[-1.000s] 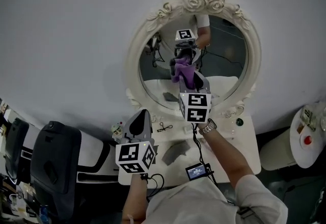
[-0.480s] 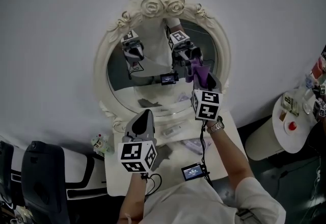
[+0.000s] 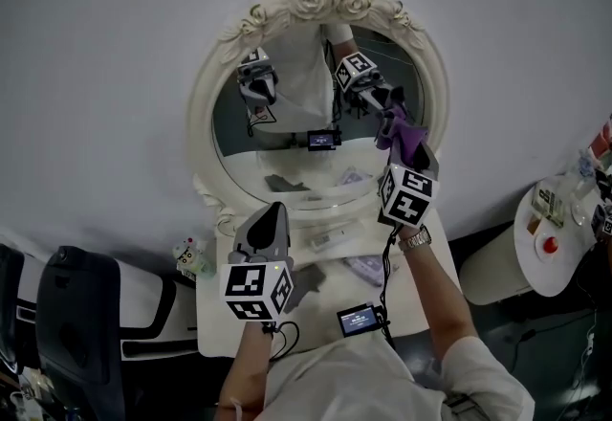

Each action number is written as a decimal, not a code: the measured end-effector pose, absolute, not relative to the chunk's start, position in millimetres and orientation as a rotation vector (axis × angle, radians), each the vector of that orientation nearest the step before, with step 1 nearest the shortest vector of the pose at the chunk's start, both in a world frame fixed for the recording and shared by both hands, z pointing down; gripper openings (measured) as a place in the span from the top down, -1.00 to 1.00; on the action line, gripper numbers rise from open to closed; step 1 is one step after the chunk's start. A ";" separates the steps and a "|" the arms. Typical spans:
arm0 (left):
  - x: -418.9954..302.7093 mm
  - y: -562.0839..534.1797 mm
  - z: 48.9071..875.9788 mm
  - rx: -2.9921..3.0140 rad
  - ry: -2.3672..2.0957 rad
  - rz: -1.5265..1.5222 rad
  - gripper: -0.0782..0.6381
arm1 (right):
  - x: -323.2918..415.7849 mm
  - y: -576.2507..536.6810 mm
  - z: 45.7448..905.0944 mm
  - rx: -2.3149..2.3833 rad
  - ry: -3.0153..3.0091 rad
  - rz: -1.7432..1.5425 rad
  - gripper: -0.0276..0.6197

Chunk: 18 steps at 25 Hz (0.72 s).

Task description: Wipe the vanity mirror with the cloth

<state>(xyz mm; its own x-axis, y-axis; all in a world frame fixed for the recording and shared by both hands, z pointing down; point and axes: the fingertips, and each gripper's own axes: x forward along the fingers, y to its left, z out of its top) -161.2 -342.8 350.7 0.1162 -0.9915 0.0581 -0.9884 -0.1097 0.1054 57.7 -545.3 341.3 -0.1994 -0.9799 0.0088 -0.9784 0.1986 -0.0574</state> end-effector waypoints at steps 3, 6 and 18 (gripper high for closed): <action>-176.5 -333.5 351.4 2.216 -2.055 -0.040 0.77 | 4.8 -523.7 340.1 -1.821 2.520 0.015 0.43; -191.9 -320.0 351.5 2.172 -2.109 -0.037 0.77 | -62.2 -499.5 352.9 -1.658 2.680 0.066 0.43; -271.9 -248.6 363.2 1.887 -2.340 -0.033 0.77 | -249.0 -430.6 394.2 -1.208 3.000 -0.056 0.42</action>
<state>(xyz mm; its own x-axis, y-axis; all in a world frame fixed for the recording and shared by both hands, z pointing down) -271.9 -248.6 363.2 -0.2066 -0.9741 0.0915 -0.9712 0.2155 0.1015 -249.0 -430.6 394.2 -0.7175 -0.6895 0.0988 -0.6927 0.7212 0.0023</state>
